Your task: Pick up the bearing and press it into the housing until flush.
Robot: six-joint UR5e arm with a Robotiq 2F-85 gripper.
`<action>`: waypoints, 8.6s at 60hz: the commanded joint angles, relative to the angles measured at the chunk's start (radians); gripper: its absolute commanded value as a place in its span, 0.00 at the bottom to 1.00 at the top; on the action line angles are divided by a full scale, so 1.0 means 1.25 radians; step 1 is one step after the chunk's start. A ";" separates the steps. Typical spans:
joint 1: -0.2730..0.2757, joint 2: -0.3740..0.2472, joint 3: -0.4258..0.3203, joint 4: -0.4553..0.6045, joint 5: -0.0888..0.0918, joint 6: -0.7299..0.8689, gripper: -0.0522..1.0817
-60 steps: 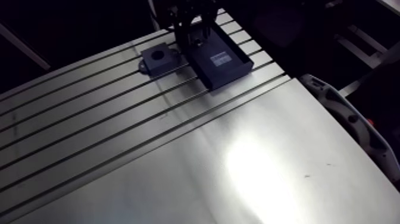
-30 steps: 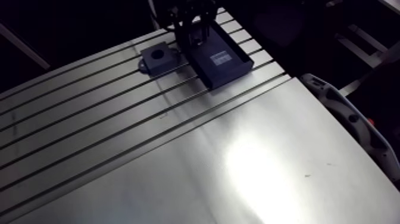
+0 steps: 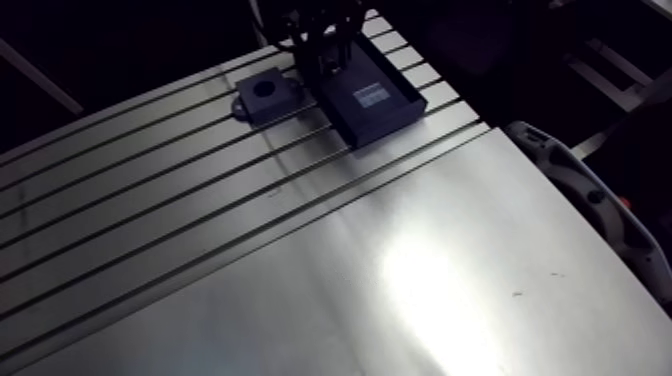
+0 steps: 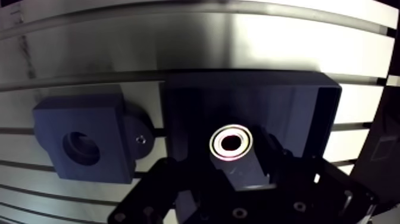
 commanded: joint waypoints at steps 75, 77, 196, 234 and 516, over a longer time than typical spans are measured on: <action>0.000 -0.002 -0.003 0.001 -0.003 -0.001 0.49; 0.000 -0.002 -0.003 0.000 -0.004 -0.001 0.50; 0.122 -0.148 0.066 0.044 0.001 0.092 0.71; 0.133 -0.103 0.083 -0.012 -0.006 0.081 0.72; 0.118 -0.102 0.079 0.021 0.030 0.107 1.00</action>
